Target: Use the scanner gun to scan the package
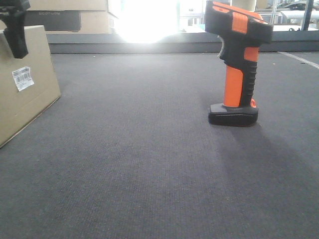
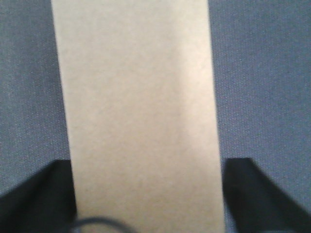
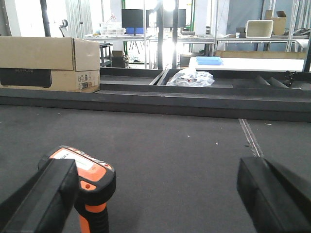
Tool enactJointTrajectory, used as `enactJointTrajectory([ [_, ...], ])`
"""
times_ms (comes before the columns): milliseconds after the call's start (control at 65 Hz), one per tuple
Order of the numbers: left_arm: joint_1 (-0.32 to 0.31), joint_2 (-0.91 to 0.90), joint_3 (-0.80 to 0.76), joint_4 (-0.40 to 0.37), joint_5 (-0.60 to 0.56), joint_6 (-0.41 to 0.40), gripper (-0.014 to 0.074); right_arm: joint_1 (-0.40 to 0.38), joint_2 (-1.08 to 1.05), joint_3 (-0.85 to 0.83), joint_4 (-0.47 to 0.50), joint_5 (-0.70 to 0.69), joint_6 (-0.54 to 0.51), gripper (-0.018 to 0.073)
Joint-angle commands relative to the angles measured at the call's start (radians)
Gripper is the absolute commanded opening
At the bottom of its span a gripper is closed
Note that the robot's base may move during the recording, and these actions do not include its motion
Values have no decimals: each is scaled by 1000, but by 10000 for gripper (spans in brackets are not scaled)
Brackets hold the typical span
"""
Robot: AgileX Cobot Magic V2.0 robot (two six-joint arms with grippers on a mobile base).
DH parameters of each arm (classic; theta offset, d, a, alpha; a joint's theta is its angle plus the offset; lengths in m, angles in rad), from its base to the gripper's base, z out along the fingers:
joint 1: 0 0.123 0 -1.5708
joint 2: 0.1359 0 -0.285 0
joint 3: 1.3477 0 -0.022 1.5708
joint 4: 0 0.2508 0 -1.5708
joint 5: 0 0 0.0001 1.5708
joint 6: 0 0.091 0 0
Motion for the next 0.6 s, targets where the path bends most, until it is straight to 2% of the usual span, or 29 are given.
enactJointTrajectory([
  [0,-7,-5,-10,-16,-4,-5,291,0,6,-7,-6,-9,0,569],
  [62,-7,-9,-12,-16,-4,-5,111,5,6,-7,-6,3,0,569],
  [154,-7,-11,-12,-16,1,-5,-109,29,6,-7,-6,31,0,569],
  [292,-7,-14,-27,-26,23,-5,-111,67,6,-7,-6,44,0,569],
  [431,-5,-41,-34,-90,23,-3,-111,106,6,-7,-6,52,0,569],
  [507,-3,-82,-34,-151,23,19,-111,134,6,-7,-1,73,0,569],
  [584,13,-124,-34,-276,23,47,-111,162,6,-7,22,121,0,569],
])
